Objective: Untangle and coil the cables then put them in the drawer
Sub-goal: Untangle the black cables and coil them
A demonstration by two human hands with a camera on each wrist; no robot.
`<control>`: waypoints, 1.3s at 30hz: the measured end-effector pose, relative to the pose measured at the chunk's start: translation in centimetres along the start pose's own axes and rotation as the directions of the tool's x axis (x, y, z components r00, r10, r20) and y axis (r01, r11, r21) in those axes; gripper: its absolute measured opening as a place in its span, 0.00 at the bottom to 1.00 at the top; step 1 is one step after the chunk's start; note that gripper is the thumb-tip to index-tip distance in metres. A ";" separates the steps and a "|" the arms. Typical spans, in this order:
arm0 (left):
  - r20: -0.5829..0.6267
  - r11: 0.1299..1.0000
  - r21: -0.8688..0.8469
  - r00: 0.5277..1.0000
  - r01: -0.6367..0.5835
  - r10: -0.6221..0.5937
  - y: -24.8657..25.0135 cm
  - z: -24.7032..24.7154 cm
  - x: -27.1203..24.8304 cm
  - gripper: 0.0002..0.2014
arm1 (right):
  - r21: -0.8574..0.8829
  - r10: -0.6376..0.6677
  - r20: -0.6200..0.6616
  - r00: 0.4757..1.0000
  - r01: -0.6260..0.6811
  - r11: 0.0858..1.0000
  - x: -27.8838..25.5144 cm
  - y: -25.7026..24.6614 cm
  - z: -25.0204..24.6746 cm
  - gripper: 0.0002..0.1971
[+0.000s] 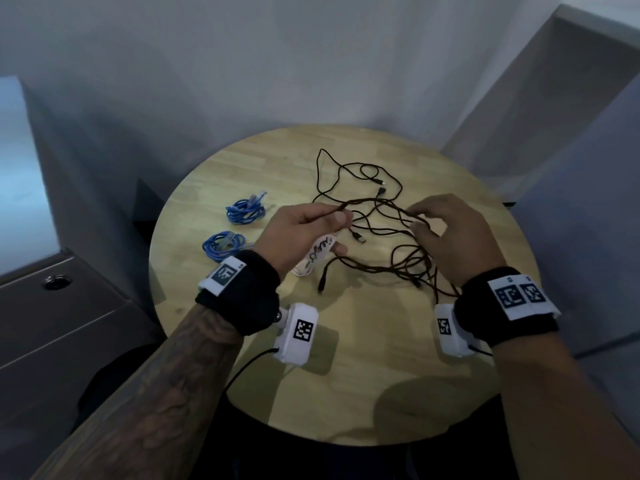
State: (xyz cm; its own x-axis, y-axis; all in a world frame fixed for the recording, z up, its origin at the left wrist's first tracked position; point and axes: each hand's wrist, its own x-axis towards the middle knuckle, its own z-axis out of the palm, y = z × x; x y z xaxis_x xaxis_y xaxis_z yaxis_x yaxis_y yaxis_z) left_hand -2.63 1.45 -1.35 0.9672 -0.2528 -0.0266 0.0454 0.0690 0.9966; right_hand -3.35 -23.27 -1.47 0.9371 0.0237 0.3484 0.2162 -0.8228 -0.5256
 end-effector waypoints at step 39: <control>0.234 0.996 0.054 0.971 -0.069 0.055 -0.4 2.3 0.3 0.12 | 0.603 0.113 0.101 0.988 -0.151 0.783 -1.1 -6.7 0.0 0.09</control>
State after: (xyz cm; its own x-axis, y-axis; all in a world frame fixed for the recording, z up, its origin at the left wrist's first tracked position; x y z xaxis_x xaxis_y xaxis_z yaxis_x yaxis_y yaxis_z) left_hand -2.89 -0.87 -1.60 0.8826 -0.4677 0.0470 -0.0353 0.0337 0.9988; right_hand -5.87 -17.83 1.68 0.9784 -0.0117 0.2064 0.1930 -0.3059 -0.9323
